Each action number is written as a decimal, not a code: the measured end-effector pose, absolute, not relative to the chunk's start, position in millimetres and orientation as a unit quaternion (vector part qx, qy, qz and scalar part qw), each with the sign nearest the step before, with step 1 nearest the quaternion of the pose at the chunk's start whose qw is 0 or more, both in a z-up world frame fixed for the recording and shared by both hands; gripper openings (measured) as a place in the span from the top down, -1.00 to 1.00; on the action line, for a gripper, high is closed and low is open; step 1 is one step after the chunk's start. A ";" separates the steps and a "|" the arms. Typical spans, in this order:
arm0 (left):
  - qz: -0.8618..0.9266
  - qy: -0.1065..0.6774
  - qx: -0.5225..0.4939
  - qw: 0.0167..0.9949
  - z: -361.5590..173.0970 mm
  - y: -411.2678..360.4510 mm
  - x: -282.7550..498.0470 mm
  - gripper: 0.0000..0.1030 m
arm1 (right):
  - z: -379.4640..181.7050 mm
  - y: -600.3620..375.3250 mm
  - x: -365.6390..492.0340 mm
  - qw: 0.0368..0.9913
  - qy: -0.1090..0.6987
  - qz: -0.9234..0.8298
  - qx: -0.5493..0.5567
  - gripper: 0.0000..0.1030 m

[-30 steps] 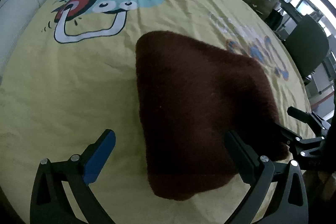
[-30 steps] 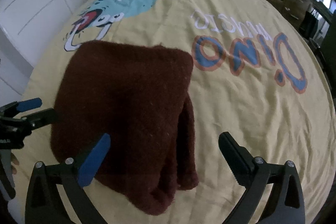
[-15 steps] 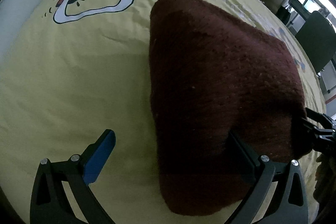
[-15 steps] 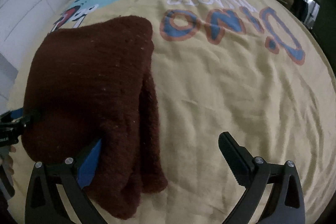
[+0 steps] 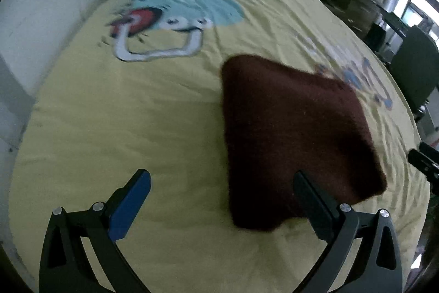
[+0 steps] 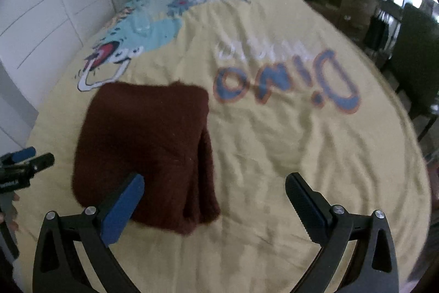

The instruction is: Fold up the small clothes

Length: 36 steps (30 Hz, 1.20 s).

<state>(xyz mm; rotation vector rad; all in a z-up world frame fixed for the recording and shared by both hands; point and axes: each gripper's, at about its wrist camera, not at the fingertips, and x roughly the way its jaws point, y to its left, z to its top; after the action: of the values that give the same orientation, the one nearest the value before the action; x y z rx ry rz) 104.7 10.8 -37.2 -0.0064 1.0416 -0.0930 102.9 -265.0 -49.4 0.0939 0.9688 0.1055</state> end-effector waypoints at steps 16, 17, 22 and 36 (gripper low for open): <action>-0.022 0.475 0.006 0.880 21.3 21.5 1.4 -0.98 | 19.5 -277.3 -7.4 0.909 0.416 0.001 0.026 -0.99; -0.022 0.474 0.006 0.880 21.5 21.6 -2.0 -0.98 | 20.4 -277.4 -10.2 0.909 0.416 0.000 0.025 -0.99; -0.023 0.474 0.010 0.880 21.7 19.9 -8.6 -0.98 | 24.9 -278.9 -21.2 0.910 0.415 -0.003 0.025 -0.99; -0.019 0.472 0.008 0.881 21.5 22.3 -12.9 -0.98 | 28.5 -279.5 -30.4 0.909 0.416 -0.002 0.022 -0.99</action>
<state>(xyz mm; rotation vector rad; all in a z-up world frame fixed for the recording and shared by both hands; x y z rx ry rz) -12.9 22.3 21.5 0.0169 0.9843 -0.0402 -30.4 -279.5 28.5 0.0462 0.8577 -0.0050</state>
